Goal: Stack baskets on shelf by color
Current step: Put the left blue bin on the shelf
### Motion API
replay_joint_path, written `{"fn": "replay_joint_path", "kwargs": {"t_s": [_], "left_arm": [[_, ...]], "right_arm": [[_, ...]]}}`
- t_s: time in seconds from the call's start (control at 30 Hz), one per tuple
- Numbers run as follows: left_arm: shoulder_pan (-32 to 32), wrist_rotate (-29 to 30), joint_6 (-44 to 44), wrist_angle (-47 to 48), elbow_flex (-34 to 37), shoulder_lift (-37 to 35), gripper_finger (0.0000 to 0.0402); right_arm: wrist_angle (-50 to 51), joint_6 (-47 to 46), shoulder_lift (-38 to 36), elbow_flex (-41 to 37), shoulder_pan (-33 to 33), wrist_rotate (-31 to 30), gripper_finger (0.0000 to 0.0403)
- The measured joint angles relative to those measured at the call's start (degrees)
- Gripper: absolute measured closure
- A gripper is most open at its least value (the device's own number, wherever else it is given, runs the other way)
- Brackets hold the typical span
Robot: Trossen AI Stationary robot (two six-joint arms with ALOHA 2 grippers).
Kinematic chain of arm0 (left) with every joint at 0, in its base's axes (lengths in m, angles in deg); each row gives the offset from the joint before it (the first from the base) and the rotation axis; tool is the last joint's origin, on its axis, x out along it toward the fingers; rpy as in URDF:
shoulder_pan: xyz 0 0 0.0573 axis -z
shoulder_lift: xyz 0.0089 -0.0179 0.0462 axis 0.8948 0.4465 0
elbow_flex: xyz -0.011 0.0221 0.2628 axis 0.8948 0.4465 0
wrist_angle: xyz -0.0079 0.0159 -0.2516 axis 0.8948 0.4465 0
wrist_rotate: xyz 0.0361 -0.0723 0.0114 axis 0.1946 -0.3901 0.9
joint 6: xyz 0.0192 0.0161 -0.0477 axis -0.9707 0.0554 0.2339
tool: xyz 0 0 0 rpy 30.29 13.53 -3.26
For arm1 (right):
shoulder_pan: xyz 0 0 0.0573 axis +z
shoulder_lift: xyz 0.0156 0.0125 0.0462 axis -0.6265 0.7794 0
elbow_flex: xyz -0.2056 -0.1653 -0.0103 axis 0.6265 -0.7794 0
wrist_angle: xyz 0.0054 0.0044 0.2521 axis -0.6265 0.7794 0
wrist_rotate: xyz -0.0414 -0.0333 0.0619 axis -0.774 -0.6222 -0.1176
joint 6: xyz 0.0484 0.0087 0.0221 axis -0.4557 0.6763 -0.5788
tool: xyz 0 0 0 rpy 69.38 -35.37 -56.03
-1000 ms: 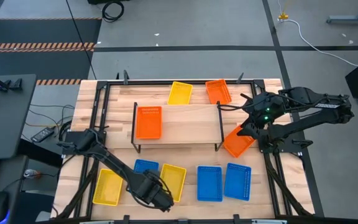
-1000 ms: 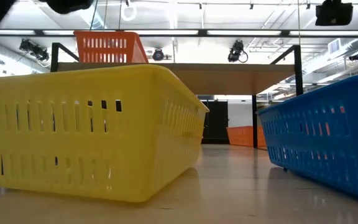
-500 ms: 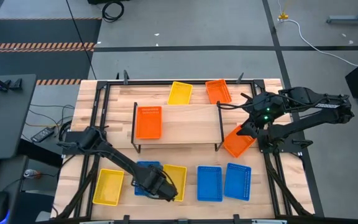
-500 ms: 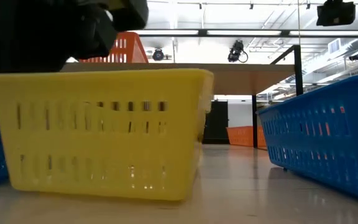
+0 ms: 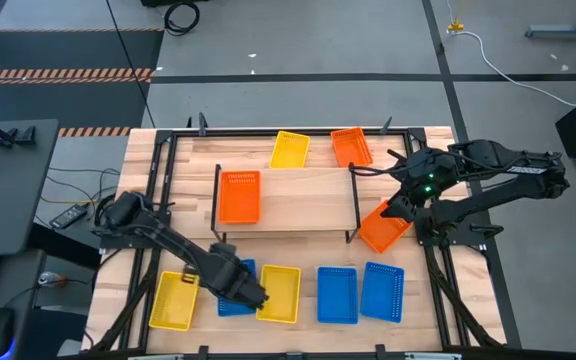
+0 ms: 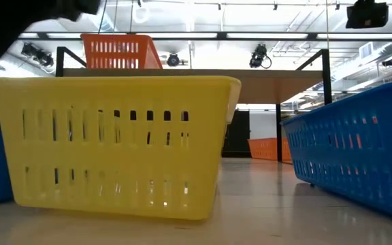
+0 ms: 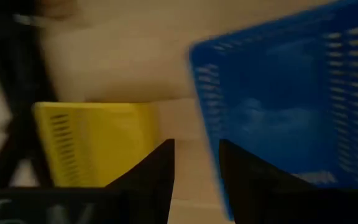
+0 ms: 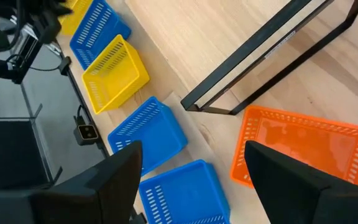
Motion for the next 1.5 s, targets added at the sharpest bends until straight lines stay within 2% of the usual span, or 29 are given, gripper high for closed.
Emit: {"fn": "replay_joint_path", "kwargs": {"t_s": [0.13, 0.4, 0.6, 0.73, 0.83, 0.93, 1.0, 1.2, 1.33, 1.5], "left_arm": [[0.16, -1.3, -0.01, -1.84, 2.1, -0.1, 0.0271], [0.49, -5.0, 4.48, -19.55, 11.88, 0.02, 0.0271], [0.64, -4.93, 7.03, -20.82, 14.8, 0.02, 0.0271], [0.28, -4.25, 4.21, -23.41, 15.53, 0.02, 0.0275], [0.15, -3.42, 4.27, -24.24, 15.56, 0.02, 0.0306], [0.08, -3.34, 5.94, -24.69, 15.56, 0.4, 0.0373], [-0.31, -3.45, 5.75, -25.72, 15.54, 0.24, 0.0388], [-0.85, -0.4, 5.73, -20.34, 11.26, -2.58, 0.0393], [-1.73, 2.36, 5.53, -14.23, 5.88, -4.98, 0.0393], [-2.37, 7.68, 3.84, -12.53, -1.93, -6.36, 0.0393]], "right_arm": [[0.02, 0.65, 0.0, 0.0, 0.0, 0.01, 0.0115], [0.02, 0.85, -0.62, 0.0, -0.02, -0.01, 0.0115], [0.17, 0.84, -1.2, 0.0, 0.0, 0.27, 0.0115], [0.33, 0.84, -1.25, 0.0, -0.01, 0.45, 0.0115], [0.33, 0.84, -1.25, 0.0, -0.01, 0.37, 0.0115], [0.33, 0.84, -1.25, 0.0, -0.01, -0.44, 0.0115], [0.31, 0.84, -1.27, 0.0, -0.02, -0.73, 0.0115], [0.28, 1.02, -1.27, 0.0, -0.02, -0.89, 0.0115], [0.22, 1.26, -1.25, 0.0, 0.0, -0.93, 0.0115], [-0.04, 1.48, -1.27, 0.0, -0.02, -2.25, 0.0115]]}}
